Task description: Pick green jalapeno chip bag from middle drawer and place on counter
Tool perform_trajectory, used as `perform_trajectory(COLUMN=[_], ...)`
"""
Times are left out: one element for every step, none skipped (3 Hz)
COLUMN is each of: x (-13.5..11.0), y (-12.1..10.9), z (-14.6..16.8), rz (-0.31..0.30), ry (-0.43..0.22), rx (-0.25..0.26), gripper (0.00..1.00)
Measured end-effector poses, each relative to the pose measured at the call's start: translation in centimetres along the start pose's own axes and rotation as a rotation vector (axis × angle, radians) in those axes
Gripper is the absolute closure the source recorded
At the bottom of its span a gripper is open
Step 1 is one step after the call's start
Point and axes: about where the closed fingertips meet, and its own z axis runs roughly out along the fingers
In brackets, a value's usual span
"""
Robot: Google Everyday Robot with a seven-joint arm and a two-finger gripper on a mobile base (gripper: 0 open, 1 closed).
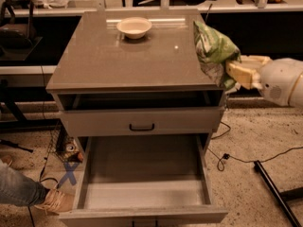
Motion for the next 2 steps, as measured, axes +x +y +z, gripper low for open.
perform_trajectory(x=[-2.1,-3.5], y=[-0.6,-0.7], z=[3.1,6.7], rz=[-0.014,-0.007], ry=[-0.006,0.018], rx=[-0.006,0.019], gripper=[1.00,0.81])
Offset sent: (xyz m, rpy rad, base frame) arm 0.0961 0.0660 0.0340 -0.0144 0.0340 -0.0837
